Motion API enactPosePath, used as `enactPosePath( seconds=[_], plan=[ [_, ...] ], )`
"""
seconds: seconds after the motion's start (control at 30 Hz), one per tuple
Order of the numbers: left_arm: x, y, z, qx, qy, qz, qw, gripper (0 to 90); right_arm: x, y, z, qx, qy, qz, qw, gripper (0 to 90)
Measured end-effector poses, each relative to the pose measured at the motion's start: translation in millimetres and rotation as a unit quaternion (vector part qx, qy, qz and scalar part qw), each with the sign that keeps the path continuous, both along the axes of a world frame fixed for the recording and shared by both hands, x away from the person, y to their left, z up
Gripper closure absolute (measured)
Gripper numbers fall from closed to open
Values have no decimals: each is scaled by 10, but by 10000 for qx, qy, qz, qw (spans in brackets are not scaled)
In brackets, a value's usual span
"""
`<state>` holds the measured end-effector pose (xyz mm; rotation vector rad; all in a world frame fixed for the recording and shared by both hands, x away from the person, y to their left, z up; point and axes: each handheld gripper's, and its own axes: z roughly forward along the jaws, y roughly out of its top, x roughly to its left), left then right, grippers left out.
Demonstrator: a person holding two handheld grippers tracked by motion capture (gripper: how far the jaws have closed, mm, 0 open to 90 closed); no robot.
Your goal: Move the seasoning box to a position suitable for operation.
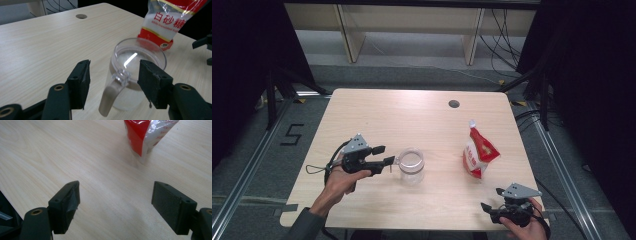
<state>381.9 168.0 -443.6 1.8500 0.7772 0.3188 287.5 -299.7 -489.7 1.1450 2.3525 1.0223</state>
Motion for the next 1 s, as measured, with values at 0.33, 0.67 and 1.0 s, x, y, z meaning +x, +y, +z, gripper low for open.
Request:
enactPosePath(
  seconds=[0.33, 0.67, 1.0],
  plan=[
    [6, -58, -338, 342, 33, -248, 9991, 365, 12, 1, -8, -55, -98, 100, 9999, 236],
    [48, -135, -433, 534, -86, -474, 9974, 473, 13, 3, -10, -27, -95, 130, 9999, 236],
    [50, -88, -450, 592, -278, -554, 9963, 713, 10, 4, -9, -30, -82, 132, 9999, 236]
  ],
)
